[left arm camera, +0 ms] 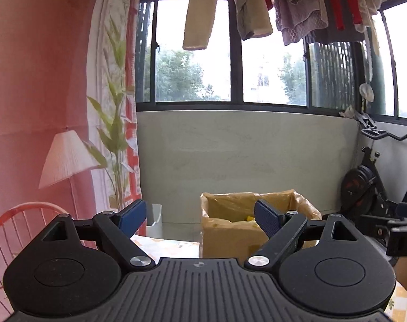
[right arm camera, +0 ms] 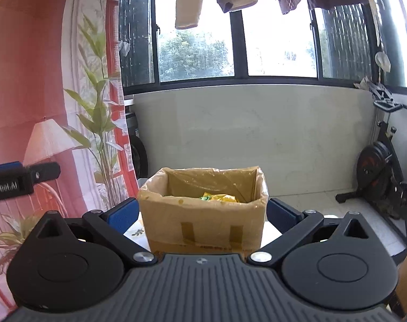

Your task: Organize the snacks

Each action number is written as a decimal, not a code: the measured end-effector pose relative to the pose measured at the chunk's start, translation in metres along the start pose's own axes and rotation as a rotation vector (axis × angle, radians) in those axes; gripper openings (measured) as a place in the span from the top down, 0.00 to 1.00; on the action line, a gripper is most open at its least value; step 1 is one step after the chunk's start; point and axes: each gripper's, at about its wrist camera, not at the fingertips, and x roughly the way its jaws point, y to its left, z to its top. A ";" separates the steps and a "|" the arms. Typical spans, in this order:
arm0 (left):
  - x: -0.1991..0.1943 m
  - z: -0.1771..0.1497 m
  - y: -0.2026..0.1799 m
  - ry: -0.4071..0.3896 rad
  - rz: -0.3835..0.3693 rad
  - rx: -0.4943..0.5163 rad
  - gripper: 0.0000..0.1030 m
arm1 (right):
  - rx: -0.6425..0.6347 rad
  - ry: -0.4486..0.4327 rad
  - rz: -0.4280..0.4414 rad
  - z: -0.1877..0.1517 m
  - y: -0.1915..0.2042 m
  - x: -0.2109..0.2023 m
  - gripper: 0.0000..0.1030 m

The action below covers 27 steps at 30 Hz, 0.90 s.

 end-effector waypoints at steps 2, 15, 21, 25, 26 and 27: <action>-0.006 0.000 0.003 -0.004 -0.017 -0.015 0.14 | 0.005 0.000 -0.011 -0.001 -0.001 -0.004 0.00; -0.021 0.005 0.005 -0.066 -0.027 -0.004 0.13 | 0.008 -0.016 -0.018 -0.001 0.003 -0.015 0.00; -0.023 0.005 0.008 -0.075 -0.031 0.002 0.11 | 0.011 -0.023 -0.022 0.001 0.002 -0.018 0.00; -0.020 0.005 0.009 -0.064 -0.030 0.001 0.10 | 0.007 -0.024 -0.023 0.001 0.002 -0.018 0.00; -0.019 0.005 0.011 -0.062 -0.031 0.001 0.10 | 0.006 -0.025 -0.022 0.002 0.002 -0.018 0.00; -0.019 0.004 0.010 -0.059 -0.030 0.002 0.10 | 0.005 -0.026 -0.023 0.001 0.002 -0.018 0.00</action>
